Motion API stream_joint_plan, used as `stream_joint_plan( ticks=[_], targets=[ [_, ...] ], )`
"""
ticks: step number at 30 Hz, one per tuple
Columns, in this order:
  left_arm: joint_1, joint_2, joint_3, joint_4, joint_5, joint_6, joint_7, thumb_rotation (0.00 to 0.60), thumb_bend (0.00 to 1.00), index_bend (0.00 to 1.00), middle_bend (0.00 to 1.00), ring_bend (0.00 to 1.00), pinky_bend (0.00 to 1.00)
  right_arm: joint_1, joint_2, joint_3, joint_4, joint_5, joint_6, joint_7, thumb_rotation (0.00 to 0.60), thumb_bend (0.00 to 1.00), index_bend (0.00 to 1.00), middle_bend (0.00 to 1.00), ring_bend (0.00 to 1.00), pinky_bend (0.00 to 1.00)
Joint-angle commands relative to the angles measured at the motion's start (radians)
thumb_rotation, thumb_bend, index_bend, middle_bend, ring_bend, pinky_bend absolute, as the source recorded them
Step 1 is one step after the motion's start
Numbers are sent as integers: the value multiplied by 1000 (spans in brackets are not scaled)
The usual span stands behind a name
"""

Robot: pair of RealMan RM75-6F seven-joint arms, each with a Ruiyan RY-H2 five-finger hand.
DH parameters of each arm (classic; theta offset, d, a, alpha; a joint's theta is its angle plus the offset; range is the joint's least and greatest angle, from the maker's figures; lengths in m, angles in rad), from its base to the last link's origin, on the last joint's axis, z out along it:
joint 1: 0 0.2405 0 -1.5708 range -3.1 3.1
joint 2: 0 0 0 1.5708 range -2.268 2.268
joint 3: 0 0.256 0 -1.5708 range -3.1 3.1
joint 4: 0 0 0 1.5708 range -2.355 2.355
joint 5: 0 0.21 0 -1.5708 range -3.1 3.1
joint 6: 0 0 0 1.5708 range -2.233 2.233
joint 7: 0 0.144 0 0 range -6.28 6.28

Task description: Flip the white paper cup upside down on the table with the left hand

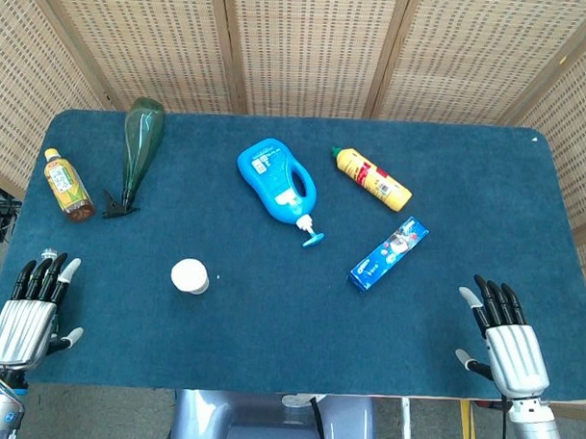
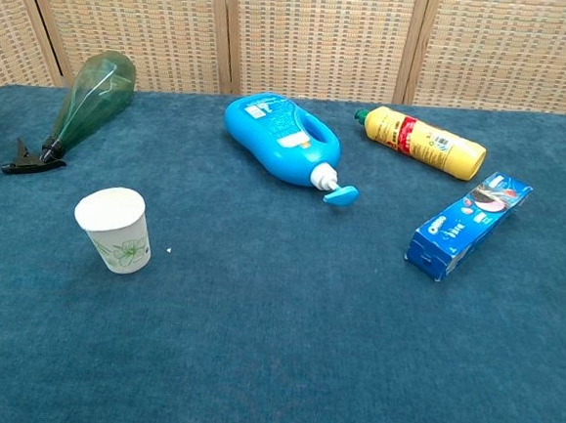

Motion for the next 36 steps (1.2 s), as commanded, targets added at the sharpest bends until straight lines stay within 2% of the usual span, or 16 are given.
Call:
stream_joint_plan(
  ticks=[1, 24, 31, 36],
  targets=[
    [-1, 1, -1, -1, -2, -1, -1, 600, 131, 0, 0, 0, 0, 1, 0, 0, 0, 1, -2, 0, 600, 67, 0, 0, 0, 0],
    [-17, 0, -9, -16, -23, -31, 9, 600, 135, 0, 0, 0, 0, 5, 1, -2, -10, 19, -25, 2, 600, 66, 0, 0, 0, 0],
    [-72, 3, -51, -69, -95, -109, 66, 600, 150, 0, 0, 0, 0, 6, 3, -5, -16, 17, -29, 1, 600, 66, 0, 0, 0, 0],
    [-148, -6, -113, -142, -204, -195, 169, 600, 158, 24, 0, 0, 0, 6, 2, -9, -18, 11, -29, -2, 600, 65, 0, 0, 0, 0]
  ],
)
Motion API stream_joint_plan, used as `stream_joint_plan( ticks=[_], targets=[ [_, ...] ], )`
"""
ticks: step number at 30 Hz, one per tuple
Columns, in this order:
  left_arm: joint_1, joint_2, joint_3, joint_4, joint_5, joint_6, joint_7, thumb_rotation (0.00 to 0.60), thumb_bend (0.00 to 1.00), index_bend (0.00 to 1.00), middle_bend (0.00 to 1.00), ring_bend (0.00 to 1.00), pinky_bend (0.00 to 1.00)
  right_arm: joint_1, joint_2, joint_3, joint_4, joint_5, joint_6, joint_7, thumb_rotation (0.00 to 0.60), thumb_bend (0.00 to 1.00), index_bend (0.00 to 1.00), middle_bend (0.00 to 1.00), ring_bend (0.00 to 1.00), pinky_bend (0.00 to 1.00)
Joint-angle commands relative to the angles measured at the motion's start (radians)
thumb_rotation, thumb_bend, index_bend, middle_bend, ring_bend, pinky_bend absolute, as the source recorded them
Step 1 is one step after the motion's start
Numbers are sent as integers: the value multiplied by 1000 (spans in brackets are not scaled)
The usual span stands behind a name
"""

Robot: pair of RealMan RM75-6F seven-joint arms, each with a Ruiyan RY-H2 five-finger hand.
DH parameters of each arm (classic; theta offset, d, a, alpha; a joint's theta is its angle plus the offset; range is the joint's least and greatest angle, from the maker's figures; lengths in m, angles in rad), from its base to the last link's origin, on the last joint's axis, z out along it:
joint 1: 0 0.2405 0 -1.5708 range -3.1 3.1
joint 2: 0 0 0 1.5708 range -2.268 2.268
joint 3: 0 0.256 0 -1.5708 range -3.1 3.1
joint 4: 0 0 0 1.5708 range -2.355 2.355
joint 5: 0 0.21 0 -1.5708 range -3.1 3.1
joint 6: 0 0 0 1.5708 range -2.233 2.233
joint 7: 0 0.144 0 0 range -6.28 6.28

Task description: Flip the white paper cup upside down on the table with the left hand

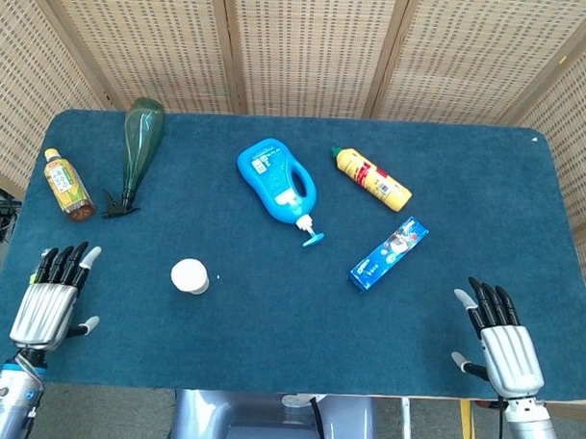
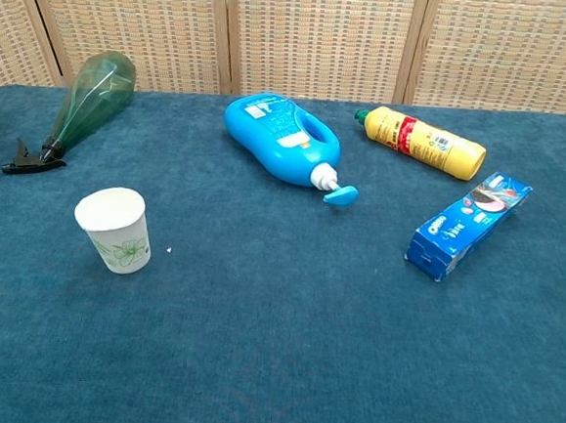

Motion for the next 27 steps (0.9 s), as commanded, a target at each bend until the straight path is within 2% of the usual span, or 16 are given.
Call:
stream_joint_plan(
  ticks=[1, 5, 7, 14, 17, 21, 27],
  targets=[
    [-70, -13, -56, -58, -99, -78, 75, 600, 163, 41, 0, 0, 0, 0, -1, -1, 0, 0, -2, 0, 600, 66, 0, 0, 0, 0],
    [-151, -57, -106, -86, -219, -144, 176, 600, 203, 167, 0, 0, 0, 1, 1, -3, -1, 0, -6, 8, 600, 66, 0, 0, 0, 0],
    [-185, -76, -121, -95, -269, -172, 208, 600, 204, 193, 0, 0, 0, 2, 3, -3, -2, 1, -7, 11, 600, 66, 0, 0, 0, 0],
    [-330, -151, -167, -123, -537, -242, 358, 600, 204, 181, 0, 0, 0, 3, 10, -3, -5, 3, -9, 30, 600, 66, 0, 0, 0, 0],
    [-401, -196, -177, -122, -660, -219, 444, 600, 204, 161, 0, 0, 0, 4, 16, -1, -8, 7, -10, 44, 600, 66, 0, 0, 0, 0],
    [-454, -227, -179, -120, -754, -188, 489, 600, 204, 154, 0, 0, 0, 5, 20, -1, -10, 10, -12, 53, 600, 66, 0, 0, 0, 0],
    [-519, -271, -177, -88, -839, -162, 511, 600, 209, 155, 0, 0, 0, 6, 23, -3, -14, 12, -19, 59, 600, 66, 0, 0, 0, 0]
  ],
)
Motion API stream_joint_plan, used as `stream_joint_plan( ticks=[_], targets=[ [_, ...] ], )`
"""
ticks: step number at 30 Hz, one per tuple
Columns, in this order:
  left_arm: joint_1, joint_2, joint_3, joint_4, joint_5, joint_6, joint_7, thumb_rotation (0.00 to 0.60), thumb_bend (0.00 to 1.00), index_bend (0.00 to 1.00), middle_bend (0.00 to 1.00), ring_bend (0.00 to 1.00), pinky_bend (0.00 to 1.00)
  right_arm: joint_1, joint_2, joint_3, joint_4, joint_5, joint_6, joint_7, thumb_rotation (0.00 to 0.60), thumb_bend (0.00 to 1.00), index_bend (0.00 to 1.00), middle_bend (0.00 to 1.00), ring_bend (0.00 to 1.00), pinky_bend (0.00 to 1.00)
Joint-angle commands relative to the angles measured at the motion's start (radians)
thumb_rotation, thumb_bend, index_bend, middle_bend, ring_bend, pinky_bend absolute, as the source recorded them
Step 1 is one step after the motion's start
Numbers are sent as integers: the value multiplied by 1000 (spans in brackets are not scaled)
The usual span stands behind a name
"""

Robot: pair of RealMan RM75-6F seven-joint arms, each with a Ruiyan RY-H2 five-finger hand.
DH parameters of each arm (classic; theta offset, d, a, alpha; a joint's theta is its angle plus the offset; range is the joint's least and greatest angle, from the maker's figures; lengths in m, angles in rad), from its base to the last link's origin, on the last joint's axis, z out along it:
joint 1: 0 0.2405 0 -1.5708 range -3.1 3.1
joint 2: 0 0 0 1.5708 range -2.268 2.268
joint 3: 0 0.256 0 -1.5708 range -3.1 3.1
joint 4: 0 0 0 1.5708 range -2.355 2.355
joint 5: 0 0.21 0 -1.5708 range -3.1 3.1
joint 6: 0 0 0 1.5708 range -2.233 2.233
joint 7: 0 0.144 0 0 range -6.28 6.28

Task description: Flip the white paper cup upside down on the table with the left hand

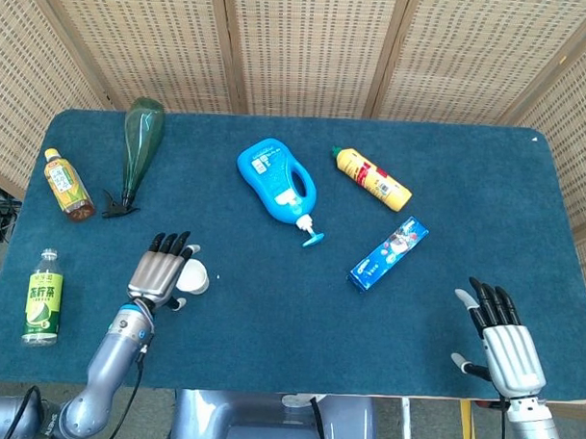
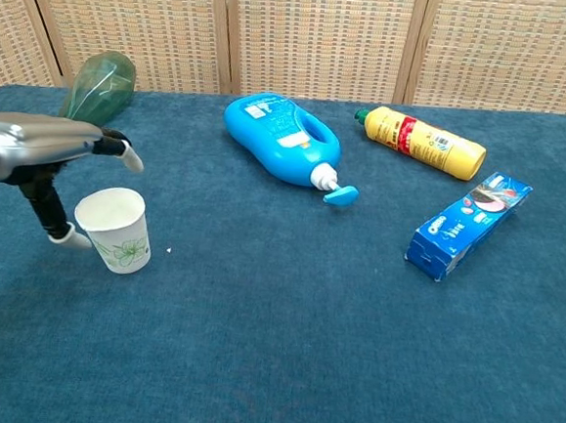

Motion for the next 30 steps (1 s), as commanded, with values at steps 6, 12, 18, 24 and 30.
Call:
stream_joint_plan(
  ticks=[6, 12, 18, 24, 30],
  targets=[
    [-74, -54, 15, 49, -63, 48, 17, 600, 215, 211, 0, 0, 0, 2, 5, 0, -2, 11, -10, 8, 600, 66, 0, 0, 0, 0],
    [-105, -79, 36, 83, -82, 58, 12, 600, 218, 212, 0, 0, 0, 1, 6, 1, -4, 15, -11, 6, 600, 66, 0, 0, 0, 0],
    [-115, -92, 60, 94, -84, 66, -12, 600, 334, 285, 0, 0, 0, 0, 7, 3, -3, 17, -6, 9, 600, 66, 0, 0, 0, 0],
    [-107, -86, 79, 104, -42, 68, -70, 600, 343, 316, 0, 0, 0, 0, 8, 3, -5, 15, -5, 12, 600, 66, 0, 0, 0, 0],
    [-84, -79, 73, 118, 54, 60, -194, 600, 339, 329, 0, 0, 0, 0, 4, 2, -2, 17, -9, 7, 600, 66, 0, 0, 0, 0]
  ],
)
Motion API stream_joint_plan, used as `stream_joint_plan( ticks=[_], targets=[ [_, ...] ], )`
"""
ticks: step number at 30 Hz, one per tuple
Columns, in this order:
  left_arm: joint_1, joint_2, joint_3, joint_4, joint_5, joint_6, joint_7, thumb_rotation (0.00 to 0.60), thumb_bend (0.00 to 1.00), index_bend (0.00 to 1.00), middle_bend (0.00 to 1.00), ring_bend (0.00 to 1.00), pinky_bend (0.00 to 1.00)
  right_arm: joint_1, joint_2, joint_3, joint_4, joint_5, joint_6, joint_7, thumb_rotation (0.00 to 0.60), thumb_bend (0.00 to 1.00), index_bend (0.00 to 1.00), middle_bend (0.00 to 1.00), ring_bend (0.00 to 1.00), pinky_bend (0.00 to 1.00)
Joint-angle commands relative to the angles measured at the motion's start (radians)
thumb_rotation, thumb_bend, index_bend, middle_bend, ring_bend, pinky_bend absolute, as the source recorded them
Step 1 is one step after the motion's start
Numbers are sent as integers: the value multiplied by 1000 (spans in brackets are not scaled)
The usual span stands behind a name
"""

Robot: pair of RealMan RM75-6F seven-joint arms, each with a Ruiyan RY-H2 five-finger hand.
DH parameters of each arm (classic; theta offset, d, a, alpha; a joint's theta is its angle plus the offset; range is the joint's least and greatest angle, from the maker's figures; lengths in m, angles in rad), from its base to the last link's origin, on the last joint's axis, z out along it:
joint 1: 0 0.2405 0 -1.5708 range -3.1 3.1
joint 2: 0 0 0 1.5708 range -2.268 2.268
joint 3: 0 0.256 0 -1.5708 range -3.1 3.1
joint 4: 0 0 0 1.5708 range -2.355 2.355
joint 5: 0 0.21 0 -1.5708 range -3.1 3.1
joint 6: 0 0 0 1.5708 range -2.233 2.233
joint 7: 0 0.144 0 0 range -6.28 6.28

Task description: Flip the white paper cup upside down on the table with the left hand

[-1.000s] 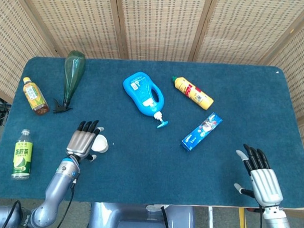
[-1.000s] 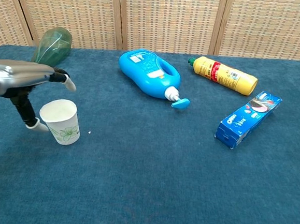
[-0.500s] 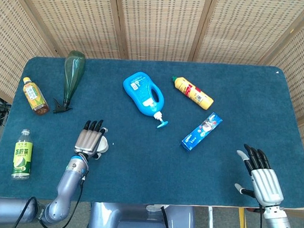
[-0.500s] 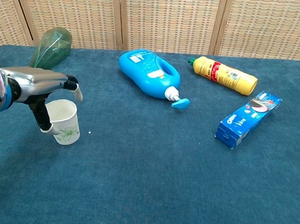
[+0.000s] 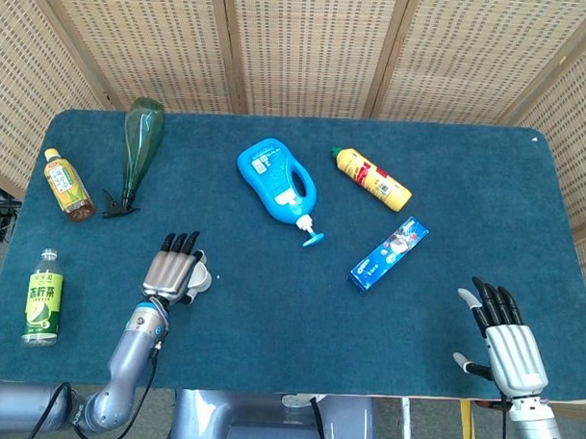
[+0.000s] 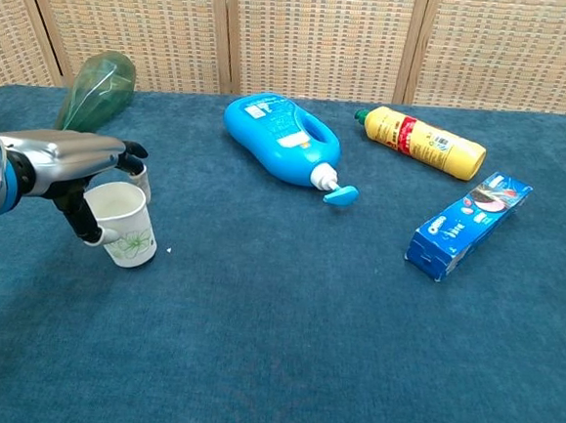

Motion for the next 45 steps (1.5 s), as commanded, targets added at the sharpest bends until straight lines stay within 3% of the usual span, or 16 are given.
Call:
stream_joint_plan(
  ticks=[1, 14, 20, 26, 33, 39, 45],
  targets=[
    [23, -2, -3, 23, 93, -8, -106, 600, 338, 328, 0, 0, 0, 1, -2, 0, 1, 3, -4, -2, 600, 66, 0, 0, 0, 0],
    [102, -111, 40, 273, 462, -66, -568, 600, 325, 371, 0, 0, 0, 3, -13, -6, 6, -1, -12, -18, 600, 66, 0, 0, 0, 0],
    [112, -134, 54, 353, 563, -131, -762, 600, 304, 378, 0, 0, 0, 3, -17, -8, 8, 0, -17, -25, 600, 66, 0, 0, 0, 0],
    [122, -142, 50, 391, 586, -165, -849, 600, 293, 374, 0, 0, 0, 4, -19, -10, 9, 3, -22, -28, 600, 65, 0, 0, 0, 0],
    [126, -105, 69, 397, 543, -224, -778, 600, 269, 364, 0, 0, 0, 5, -19, -12, 8, 3, -25, -34, 600, 66, 0, 0, 0, 0],
    [129, -67, 70, 342, 477, -225, -651, 600, 249, 181, 0, 0, 0, 5, -23, -15, 5, 5, -32, -52, 600, 66, 0, 0, 0, 0],
    [109, -51, 49, 261, 393, -214, -515, 600, 246, 143, 0, 0, 0, 3, -23, -18, 0, -13, -18, -59, 600, 66, 0, 0, 0, 0]
  ],
)
